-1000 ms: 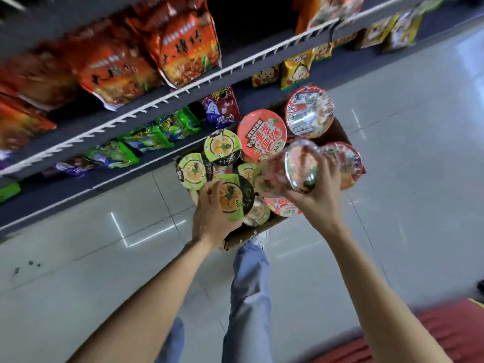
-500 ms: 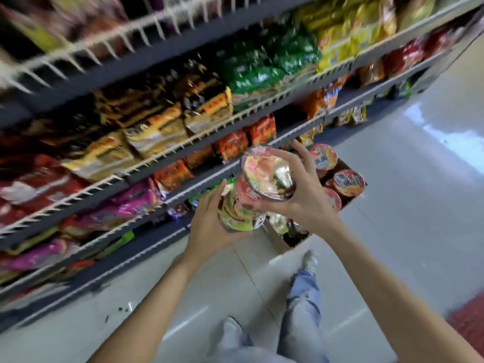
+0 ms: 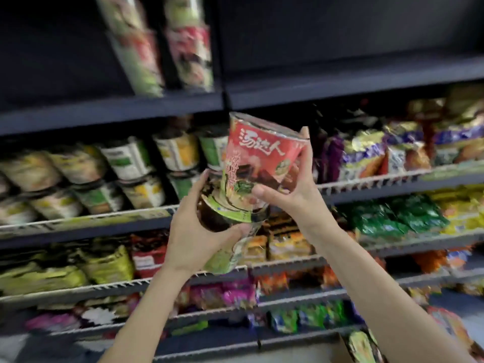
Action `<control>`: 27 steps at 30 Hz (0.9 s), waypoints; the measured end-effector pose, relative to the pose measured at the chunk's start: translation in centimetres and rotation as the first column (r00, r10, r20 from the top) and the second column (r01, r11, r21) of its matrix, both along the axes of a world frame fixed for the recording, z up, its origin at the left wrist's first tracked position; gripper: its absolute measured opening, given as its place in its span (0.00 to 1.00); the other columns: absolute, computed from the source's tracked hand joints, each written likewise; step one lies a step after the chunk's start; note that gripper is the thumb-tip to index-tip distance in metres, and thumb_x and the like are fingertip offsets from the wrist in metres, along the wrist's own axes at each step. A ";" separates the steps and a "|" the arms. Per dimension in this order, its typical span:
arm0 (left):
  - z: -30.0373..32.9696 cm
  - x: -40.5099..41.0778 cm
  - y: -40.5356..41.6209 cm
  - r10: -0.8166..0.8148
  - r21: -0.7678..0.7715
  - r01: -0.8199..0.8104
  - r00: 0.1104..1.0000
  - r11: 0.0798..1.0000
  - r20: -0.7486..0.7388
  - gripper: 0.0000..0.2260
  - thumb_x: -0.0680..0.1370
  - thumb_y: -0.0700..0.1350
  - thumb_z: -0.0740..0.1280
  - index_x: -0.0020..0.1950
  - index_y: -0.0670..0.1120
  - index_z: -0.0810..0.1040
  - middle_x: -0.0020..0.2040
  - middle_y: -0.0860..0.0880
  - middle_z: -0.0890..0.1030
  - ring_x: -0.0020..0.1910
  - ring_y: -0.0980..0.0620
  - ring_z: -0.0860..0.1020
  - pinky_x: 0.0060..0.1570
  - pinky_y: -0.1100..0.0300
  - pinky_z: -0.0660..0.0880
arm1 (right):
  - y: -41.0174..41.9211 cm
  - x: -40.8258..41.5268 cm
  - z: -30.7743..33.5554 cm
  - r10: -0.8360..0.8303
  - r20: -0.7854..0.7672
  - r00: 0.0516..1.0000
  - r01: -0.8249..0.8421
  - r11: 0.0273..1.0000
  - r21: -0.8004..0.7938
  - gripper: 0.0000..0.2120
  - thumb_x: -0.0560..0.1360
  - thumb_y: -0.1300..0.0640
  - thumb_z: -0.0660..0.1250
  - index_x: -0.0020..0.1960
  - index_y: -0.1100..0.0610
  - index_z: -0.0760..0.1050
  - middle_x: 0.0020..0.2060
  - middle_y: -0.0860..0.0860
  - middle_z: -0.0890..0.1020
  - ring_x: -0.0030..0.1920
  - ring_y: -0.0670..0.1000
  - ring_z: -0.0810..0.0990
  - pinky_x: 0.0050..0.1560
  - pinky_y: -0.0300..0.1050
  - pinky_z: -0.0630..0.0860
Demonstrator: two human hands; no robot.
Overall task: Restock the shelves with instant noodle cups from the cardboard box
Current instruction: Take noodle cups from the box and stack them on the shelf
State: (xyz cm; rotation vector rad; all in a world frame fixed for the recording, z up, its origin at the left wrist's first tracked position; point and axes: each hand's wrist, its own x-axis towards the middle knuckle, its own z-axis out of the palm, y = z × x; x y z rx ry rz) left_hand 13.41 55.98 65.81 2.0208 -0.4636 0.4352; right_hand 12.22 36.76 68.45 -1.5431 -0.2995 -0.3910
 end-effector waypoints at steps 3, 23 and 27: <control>4.4 1.1 3.5 0.094 0.024 -0.098 0.989 0.995 0.113 0.48 0.55 0.72 0.72 0.72 0.62 0.61 0.68 0.57 0.72 0.67 0.58 0.70 0.65 0.48 0.70 | 3.4 3.4 3.8 0.076 0.086 0.993 -0.080 0.996 0.039 0.60 0.60 0.49 0.77 0.75 0.39 0.35 0.65 0.49 0.72 0.63 0.44 0.76 0.65 0.50 0.73; 23.0 20.7 21.1 0.425 0.022 -0.483 0.790 0.875 0.442 0.45 0.60 0.66 0.75 0.72 0.56 0.63 0.63 0.52 0.76 0.64 0.52 0.72 0.62 0.54 0.69 | 25.7 24.1 22.5 0.000 0.304 0.953 -0.028 0.996 0.089 0.39 0.66 0.49 0.78 0.70 0.53 0.62 0.53 0.41 0.75 0.55 0.41 0.74 0.58 0.37 0.70; 22.8 24.6 22.1 0.332 -0.087 -0.321 0.894 0.943 0.300 0.42 0.60 0.66 0.75 0.71 0.56 0.65 0.62 0.54 0.78 0.62 0.53 0.75 0.61 0.52 0.72 | 28.3 27.2 24.1 -0.169 0.321 0.932 0.183 0.983 -0.014 0.45 0.60 0.39 0.78 0.69 0.56 0.65 0.57 0.47 0.79 0.56 0.47 0.78 0.61 0.46 0.74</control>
